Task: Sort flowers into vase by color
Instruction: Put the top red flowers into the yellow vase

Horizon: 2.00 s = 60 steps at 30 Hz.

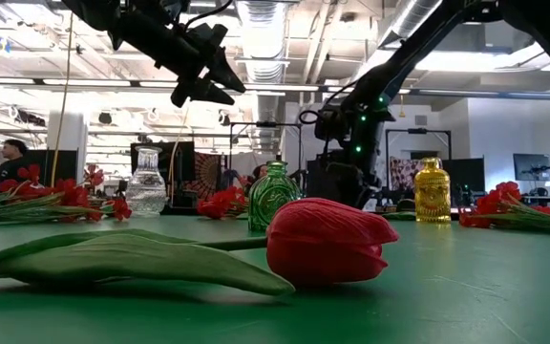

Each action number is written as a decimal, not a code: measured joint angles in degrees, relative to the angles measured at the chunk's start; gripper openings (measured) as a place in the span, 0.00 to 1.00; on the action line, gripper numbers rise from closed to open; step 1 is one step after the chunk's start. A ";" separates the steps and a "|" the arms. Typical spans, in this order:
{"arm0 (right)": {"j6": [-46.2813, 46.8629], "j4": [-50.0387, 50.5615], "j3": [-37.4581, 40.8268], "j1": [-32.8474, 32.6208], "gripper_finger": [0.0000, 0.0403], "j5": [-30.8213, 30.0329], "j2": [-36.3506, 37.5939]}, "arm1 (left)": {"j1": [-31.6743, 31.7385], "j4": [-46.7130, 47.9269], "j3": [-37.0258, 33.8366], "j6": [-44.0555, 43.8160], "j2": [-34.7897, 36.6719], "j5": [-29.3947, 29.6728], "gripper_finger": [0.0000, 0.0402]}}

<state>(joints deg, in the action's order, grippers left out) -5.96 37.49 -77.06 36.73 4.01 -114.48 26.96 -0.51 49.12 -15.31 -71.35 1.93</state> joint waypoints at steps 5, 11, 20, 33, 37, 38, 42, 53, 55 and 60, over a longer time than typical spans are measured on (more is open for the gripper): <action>0.11 -1.28 0.03 0.02 0.47 -1.13 -0.11 | 0.00 0.00 0.00 -0.51 0.00 0.00 0.50; 0.09 -2.96 -0.10 0.07 0.47 -1.26 -0.11 | 0.00 0.00 0.00 -0.61 0.00 -0.02 0.50; -0.50 -3.89 -1.33 0.33 0.47 -1.29 -0.17 | 0.00 0.00 0.00 -0.85 0.00 -0.03 0.50; -0.12 -5.15 3.29 0.80 0.47 -1.15 0.26 | 0.00 0.07 0.00 -0.99 0.02 -0.55 0.50; 0.56 -5.80 5.03 0.81 0.41 -1.15 0.30 | 0.00 0.07 0.00 -0.38 0.01 -0.52 0.50; 1.02 -5.68 5.03 0.81 0.37 -1.15 0.26 | 0.00 0.09 0.00 -0.35 0.02 -0.52 0.50; 1.49 -5.58 5.06 0.83 0.17 -1.12 0.17 | 0.00 0.07 0.00 -0.22 0.02 -0.15 0.50; 0.11 4.92 -0.54 0.05 0.06 -0.08 -0.20 | 0.00 -0.26 0.00 -0.29 0.02 -1.06 0.50; -0.49 8.33 -2.33 -0.55 0.04 0.61 -0.13 | 0.00 -0.30 0.00 -0.31 0.02 -1.26 0.50; -0.52 12.59 -6.99 -1.83 0.04 1.36 1.72 | 0.00 -0.44 0.00 -0.37 0.02 -1.42 0.50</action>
<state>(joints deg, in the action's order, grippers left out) -6.48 50.08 -84.05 34.90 5.36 -112.76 26.96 -0.95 49.12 -15.68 -71.33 0.52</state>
